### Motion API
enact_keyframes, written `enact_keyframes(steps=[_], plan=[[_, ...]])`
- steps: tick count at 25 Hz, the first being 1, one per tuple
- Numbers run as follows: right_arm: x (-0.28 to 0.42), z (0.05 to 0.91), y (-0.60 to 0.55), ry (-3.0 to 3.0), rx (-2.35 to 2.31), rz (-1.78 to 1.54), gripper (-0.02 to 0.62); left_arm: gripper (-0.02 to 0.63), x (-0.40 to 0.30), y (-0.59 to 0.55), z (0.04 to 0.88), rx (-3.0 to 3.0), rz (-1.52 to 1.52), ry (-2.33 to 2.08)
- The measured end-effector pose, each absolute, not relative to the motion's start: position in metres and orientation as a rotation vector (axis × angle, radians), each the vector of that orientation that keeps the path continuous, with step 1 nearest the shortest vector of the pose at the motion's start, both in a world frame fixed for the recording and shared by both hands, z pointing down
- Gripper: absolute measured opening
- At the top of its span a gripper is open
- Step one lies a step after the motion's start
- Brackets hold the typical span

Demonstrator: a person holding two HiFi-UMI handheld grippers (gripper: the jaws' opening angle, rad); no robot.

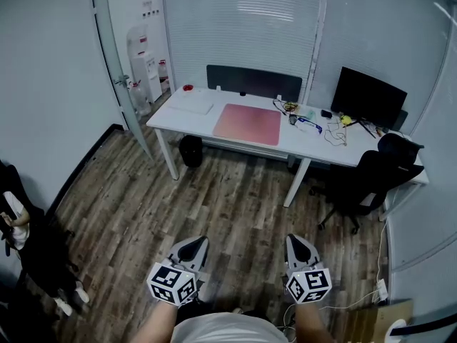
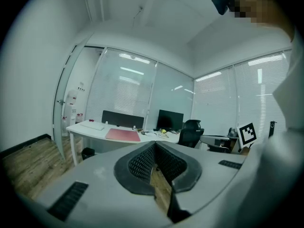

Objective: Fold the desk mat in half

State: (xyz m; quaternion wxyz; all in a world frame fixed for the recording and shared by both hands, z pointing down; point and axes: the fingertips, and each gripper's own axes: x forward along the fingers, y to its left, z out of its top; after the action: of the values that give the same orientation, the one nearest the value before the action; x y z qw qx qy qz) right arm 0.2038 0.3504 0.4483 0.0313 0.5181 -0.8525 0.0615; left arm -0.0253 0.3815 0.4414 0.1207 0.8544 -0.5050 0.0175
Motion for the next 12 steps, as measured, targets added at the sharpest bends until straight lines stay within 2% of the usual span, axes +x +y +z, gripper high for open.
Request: enact_keyframes(steps=[12], plan=[[0.228,0.454,0.314,-2.611,1.708,0.261,0.052,0.011,-0.005,0.343,0.450,2.518,0.135,-1.399]])
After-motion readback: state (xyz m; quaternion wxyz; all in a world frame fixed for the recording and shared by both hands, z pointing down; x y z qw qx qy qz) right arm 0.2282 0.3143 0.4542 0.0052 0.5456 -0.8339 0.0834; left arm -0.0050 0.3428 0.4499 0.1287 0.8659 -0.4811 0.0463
